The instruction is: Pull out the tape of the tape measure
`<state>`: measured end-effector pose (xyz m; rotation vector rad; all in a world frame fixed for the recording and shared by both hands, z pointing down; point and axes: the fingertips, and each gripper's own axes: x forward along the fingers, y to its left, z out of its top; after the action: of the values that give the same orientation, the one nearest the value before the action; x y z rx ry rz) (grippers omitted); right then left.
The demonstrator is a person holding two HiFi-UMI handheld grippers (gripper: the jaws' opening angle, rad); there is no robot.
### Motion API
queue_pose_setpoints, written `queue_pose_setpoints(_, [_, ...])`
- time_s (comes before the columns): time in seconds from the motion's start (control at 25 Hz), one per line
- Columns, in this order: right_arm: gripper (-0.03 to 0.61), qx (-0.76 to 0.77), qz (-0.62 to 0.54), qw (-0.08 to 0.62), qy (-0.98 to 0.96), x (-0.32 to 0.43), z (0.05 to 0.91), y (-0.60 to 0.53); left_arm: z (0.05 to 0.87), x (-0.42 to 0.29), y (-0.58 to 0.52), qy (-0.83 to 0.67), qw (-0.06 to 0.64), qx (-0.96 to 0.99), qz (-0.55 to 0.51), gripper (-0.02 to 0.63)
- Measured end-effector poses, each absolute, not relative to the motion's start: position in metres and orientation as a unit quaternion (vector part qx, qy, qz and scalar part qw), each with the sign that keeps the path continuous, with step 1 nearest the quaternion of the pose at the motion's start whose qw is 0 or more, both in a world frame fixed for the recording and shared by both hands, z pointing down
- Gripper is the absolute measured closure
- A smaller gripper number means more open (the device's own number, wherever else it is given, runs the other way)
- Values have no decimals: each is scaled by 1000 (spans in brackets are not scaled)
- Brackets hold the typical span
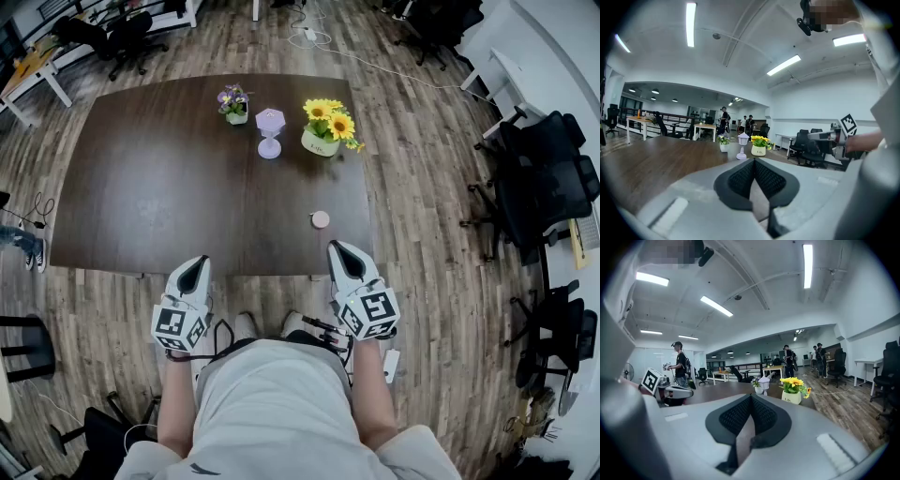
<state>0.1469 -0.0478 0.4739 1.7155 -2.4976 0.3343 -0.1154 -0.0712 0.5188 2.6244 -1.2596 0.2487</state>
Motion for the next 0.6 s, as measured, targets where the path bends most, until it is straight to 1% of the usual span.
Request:
queue_pose_setpoints(0.4, [581,560,109,49,-820,145,474,-50,525,-115,-69,-425,100,894,100,607])
queue_pose_setpoints(0.6, [580,561,113,36,-819,147,473,-49,527,-116,-69,-426,102,893,101,607])
